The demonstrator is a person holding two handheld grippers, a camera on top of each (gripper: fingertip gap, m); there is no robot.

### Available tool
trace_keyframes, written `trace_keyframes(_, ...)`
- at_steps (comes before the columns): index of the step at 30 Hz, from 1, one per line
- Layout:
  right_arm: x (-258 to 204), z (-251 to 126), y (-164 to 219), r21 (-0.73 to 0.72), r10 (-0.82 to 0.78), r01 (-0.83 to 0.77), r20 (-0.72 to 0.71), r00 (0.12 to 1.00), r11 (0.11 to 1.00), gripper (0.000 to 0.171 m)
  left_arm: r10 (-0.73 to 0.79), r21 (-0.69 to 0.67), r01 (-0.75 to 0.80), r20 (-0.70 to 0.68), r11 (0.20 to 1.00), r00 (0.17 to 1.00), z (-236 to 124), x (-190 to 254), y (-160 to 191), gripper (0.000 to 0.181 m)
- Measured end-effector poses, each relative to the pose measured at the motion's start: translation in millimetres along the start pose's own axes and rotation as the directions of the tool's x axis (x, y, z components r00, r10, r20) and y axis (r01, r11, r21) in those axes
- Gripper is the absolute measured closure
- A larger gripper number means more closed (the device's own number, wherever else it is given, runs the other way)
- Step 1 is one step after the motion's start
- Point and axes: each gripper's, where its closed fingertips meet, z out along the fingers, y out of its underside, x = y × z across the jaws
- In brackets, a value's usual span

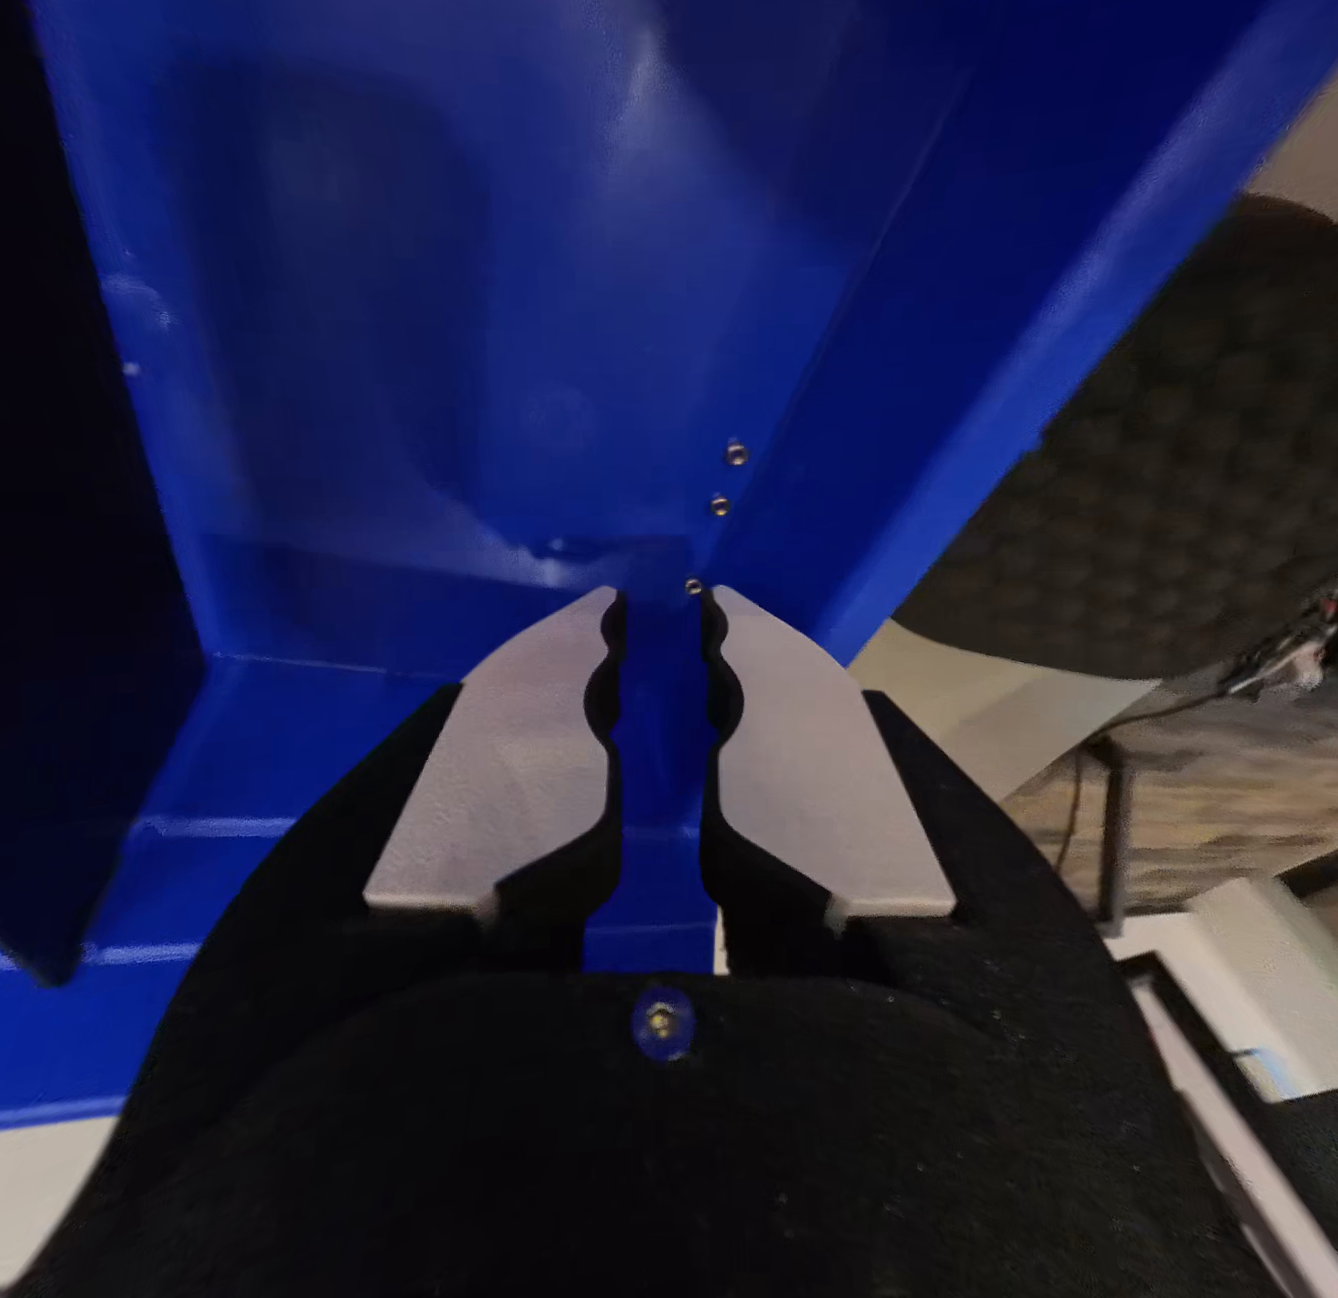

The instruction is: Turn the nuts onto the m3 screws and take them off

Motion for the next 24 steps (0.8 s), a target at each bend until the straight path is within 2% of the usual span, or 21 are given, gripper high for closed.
trace_keyframes(4, -2, 1, -1, 0.005, -0.003, 0.003, 0.01, 1.0, 1.0, 0.102, 0.136, 0.012, -0.136, 0.025, 0.991, 0.99, -2, -1, -4, 0.154)
trace_keyframes(10, -7, 1, -3, 0.016, -0.018, 0.018, 0.03, 0.999, 1.0, 0.102, 0.173, -0.043, -0.176, -0.067, 0.983, 0.983, -1, -1, -1, 0.146)
trace_keyframes(20, -13, 1, -8, 0.037, -0.034, 0.032, 0.053, 0.998, 0.999, 0.102, 0.222, -0.008, -0.225, -0.144, 0.974, 0.965, 6, -1, -1, 0.159)
trace_keyframes(24, -14, 0, -9, 0.054, -0.023, 0.02, 0.064, 0.998, 0.998, 0.102, 0.236, 0.083, -0.226, -0.157, 0.971, 0.959, 3, 10, -16, 0.167)
